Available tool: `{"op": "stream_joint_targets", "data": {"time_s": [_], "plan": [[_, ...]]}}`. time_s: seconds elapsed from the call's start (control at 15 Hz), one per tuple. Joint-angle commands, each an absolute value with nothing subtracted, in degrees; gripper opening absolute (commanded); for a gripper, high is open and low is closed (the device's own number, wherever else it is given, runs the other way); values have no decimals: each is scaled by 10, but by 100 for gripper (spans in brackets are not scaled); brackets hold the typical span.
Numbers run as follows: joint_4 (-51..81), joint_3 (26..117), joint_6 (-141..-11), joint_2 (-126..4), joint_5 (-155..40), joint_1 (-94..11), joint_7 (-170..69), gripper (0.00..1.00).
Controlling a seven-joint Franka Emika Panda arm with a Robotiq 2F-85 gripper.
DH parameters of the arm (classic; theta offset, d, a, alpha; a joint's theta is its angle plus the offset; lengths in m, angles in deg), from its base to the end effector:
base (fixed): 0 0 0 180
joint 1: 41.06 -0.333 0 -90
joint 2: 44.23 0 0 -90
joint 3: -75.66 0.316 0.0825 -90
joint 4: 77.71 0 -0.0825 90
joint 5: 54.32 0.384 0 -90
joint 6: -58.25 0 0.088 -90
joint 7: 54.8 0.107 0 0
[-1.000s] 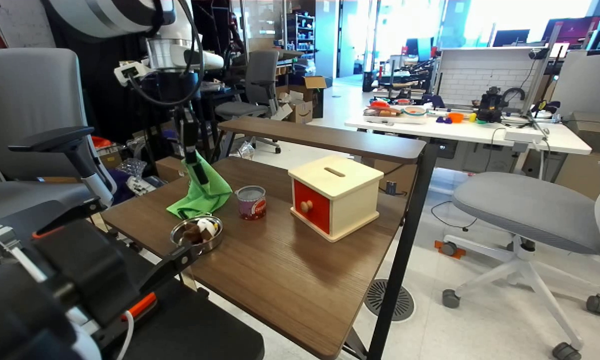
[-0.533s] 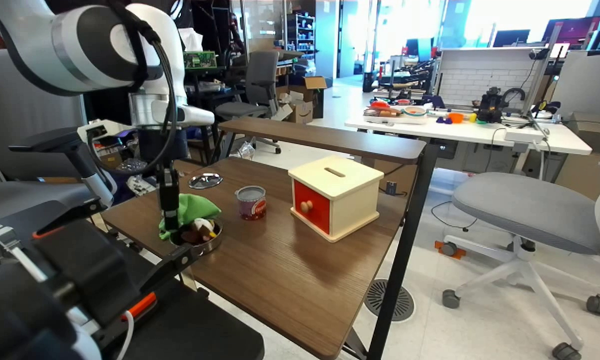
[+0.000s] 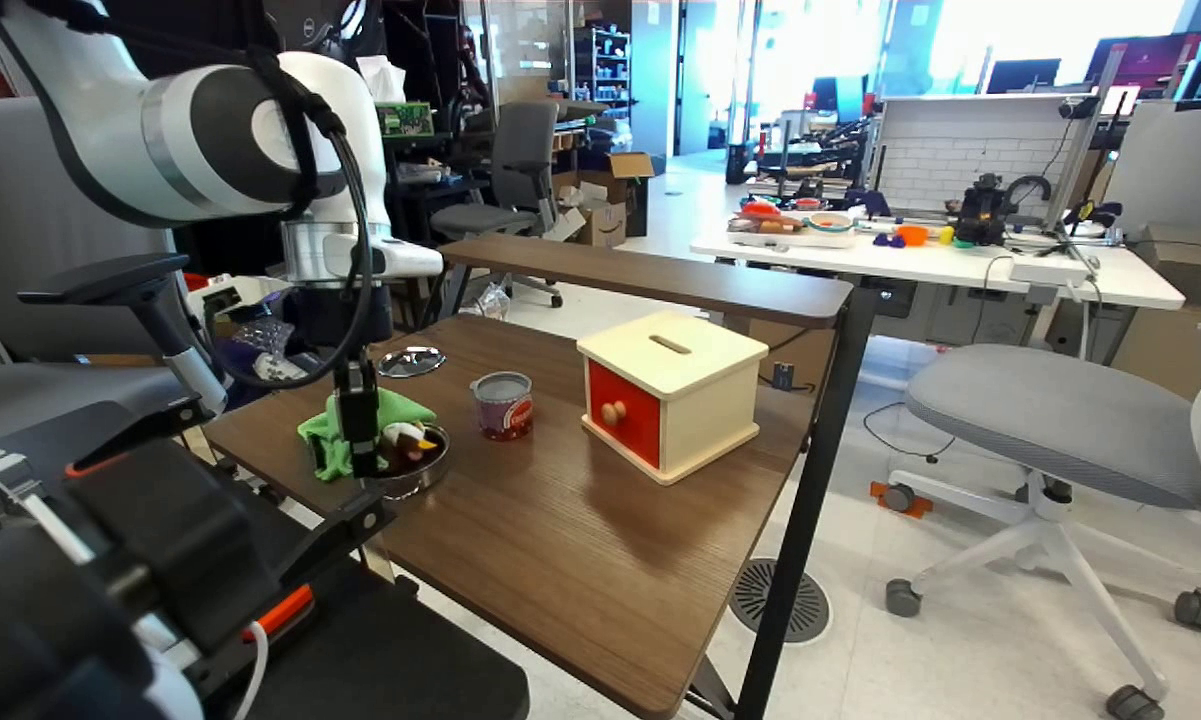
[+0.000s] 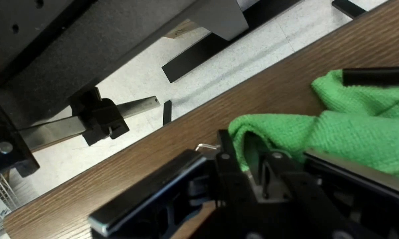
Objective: Fold the green cloth in half
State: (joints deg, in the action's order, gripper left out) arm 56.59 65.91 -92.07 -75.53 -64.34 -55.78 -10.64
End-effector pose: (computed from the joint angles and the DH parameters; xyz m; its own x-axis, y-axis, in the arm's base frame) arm 0.4671 0.0343 0.0858 0.8616 -0.4966 -0.1047 -0.4526 -0.8453 0.2840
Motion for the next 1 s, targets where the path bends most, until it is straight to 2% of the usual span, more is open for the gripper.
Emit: {"op": "stream_joint_targets", "data": {"time_s": [0.0, 0.47, 0.93], "plan": [[545, 667, -927, -753, -621, -554, -106, 49], [551, 683, -928, -684, -582, -543, -120, 99], [590, 709, -929, -604, -578, -538, -137, 100]]}}
